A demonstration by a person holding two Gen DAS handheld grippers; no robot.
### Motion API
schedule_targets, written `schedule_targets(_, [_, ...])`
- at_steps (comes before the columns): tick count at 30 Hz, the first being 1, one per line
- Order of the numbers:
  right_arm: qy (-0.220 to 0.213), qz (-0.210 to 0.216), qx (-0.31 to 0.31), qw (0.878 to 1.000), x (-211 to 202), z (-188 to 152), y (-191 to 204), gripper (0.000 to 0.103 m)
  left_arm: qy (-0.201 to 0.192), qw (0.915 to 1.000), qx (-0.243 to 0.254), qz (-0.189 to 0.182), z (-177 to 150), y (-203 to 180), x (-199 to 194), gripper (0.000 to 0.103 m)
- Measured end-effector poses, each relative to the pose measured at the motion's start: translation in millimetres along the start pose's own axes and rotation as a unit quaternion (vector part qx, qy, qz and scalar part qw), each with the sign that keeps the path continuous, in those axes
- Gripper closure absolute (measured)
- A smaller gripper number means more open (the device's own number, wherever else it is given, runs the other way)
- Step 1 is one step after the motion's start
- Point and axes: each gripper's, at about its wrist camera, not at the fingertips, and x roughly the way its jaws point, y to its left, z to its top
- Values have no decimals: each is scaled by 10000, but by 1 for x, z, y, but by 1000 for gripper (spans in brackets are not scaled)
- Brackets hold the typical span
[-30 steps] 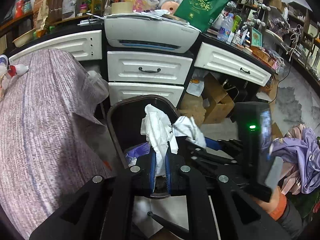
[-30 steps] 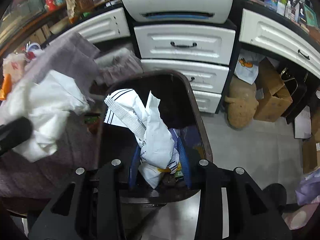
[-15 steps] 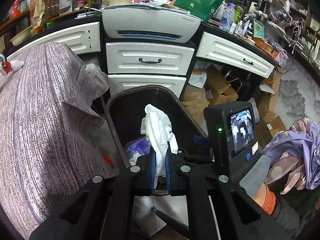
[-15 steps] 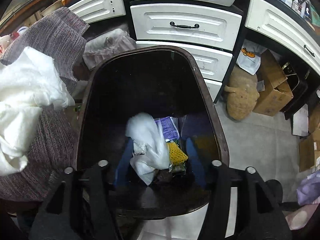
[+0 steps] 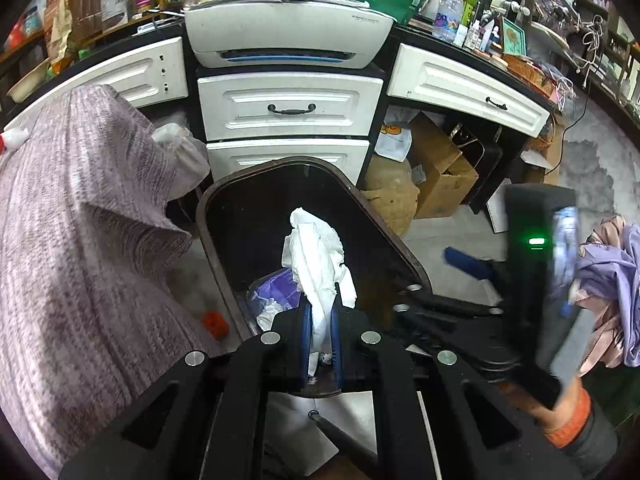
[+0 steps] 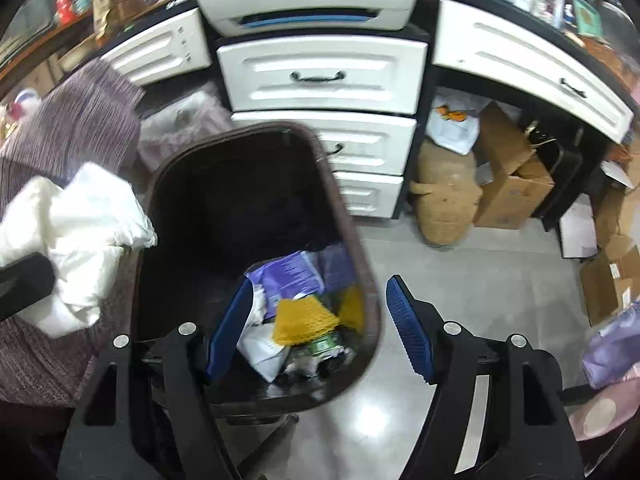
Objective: Collect trash
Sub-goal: 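Open the right tool to drop the striped paper while the left tool drops the tissue, then move both open tools back over the table toward the remaining trash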
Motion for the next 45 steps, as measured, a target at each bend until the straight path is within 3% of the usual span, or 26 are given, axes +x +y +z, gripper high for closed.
schedule_targets(7, [-222,-196,369,9989,-15,0,-27,32,303,9995,49,62,2,-2,31,94])
schedule_targets(20, [-302,-279,574,9975,-21,-4,-38,32,791,9968,138,25,5,-3,73,92])
schedule_targets(21, [-300,-281,588,9974,-21,-4,-39,32,819,9965,142,12,5,-3,75,90])
schedule_targets(23, [-289,-296,599,9973,-20,-4,-41,32,856,9962,170,4,4,-4,78,75])
schedule_targets(25, [-292,-310,646,9970,-20,-4,-43,32,789,9967,209,-16,4,-6,77,39])
schedule_targets(28, [-284,-308,715,9966,-20,-4,-46,32,621,9976,304,36,4,-10,74,21])
schedule_targets(37, [-308,-336,766,9960,-21,-4,-49,32,557,9978,355,59,4,-11,67,15])
schedule_targets(45, [-318,-344,788,9958,-22,-3,-50,32,198,9987,467,56,5,-19,38,14])
